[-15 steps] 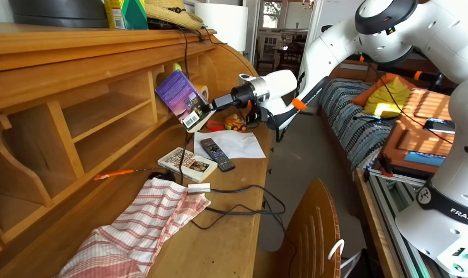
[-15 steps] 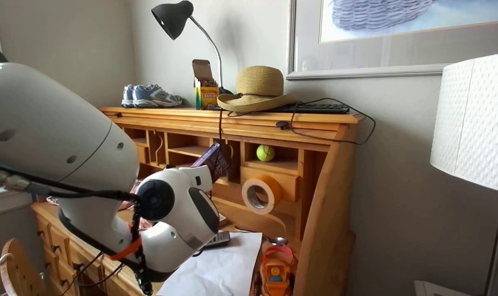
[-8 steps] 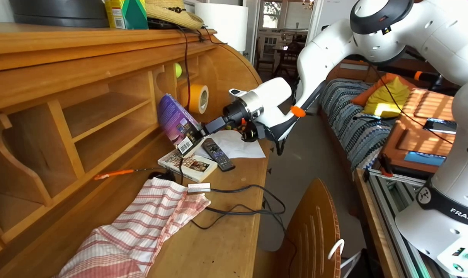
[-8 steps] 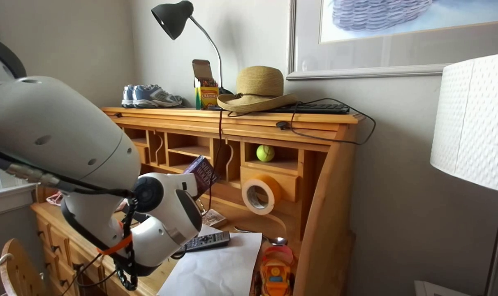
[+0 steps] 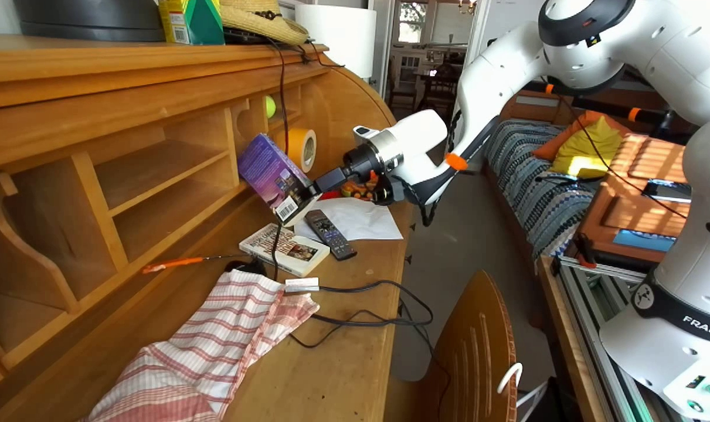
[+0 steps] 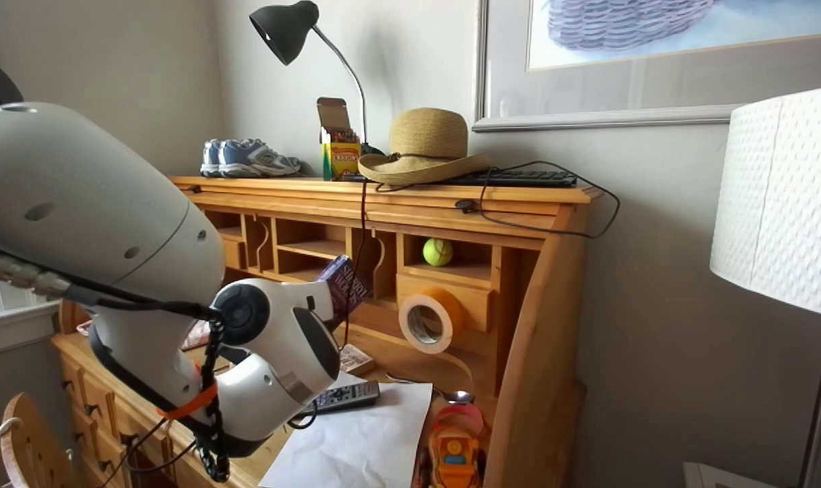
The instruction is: Move the blue book to the right side of the shelf.
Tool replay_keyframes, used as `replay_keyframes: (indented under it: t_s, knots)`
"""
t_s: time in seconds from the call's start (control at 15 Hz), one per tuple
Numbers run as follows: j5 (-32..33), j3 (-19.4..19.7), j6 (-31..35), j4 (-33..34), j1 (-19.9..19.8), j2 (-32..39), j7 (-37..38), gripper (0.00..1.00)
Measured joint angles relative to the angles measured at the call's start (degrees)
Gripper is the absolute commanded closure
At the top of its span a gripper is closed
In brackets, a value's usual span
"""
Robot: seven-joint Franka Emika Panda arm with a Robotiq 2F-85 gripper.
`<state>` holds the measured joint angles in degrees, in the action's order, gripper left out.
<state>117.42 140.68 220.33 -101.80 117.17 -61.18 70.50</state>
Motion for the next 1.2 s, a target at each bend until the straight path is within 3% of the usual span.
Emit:
replay_keyframes:
  t_s: [0.2, 0.47, 0.87, 1.2]
  knots:
    - [0.2, 0.1, 1.6, 0.0, -2.1, 2.3, 0.4, 0.95]
    - [0.3, 0.6, 3.4, 0.0, -1.9, 4.4, 2.0, 0.95]
    - [1.5, 1.6, 5.0, 1.2, 1.7, 4.9, 6.0, 0.95]
    - [3.6, 4.0, 7.1, 7.7, 6.0, 5.1, 14.8, 0.95]
